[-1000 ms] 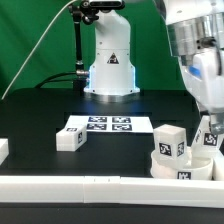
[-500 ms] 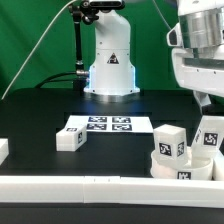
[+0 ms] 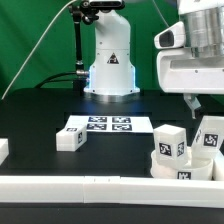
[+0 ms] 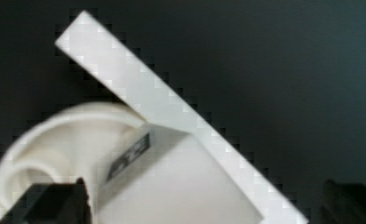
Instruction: Assemble stool
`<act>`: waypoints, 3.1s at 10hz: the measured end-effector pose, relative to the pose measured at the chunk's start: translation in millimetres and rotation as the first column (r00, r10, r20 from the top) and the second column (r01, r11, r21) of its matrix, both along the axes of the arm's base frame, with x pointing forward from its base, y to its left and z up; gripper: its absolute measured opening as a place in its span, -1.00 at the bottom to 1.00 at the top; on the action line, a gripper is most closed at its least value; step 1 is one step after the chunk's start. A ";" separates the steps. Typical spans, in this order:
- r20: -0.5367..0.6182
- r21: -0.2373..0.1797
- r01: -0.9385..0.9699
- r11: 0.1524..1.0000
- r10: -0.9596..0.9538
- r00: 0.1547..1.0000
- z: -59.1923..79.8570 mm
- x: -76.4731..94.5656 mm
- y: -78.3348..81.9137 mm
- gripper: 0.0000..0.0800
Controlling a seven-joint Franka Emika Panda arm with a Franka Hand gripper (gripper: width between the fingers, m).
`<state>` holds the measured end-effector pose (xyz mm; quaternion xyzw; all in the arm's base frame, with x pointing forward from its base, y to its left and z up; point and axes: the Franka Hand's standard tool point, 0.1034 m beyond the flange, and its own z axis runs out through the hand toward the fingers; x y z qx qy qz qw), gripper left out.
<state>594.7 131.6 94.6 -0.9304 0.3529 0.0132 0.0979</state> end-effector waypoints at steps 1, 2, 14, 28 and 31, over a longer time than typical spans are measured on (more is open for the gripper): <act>0.014 -0.004 -0.075 0.997 0.075 0.997 -0.1 0.0 -0.1 0.62; 0.033 -0.011 -0.176 0.984 0.176 0.984 -0.6 -0.2 0.1 0.62; 0.104 -0.194 -0.853 0.484 0.875 0.473 -4.1 1.6 -3.5 0.62; -0.061 -0.268 -0.869 -0.415 0.908 -0.415 -10.0 3.3 -23.3 0.62; -0.060 -0.266 -0.875 -0.405 0.913 -0.404 -11.9 2.6 -23.5 0.40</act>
Offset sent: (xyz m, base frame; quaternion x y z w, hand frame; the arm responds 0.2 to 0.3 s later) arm -0.0052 0.0054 0.0043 0.0142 -0.0119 -0.1480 0.9888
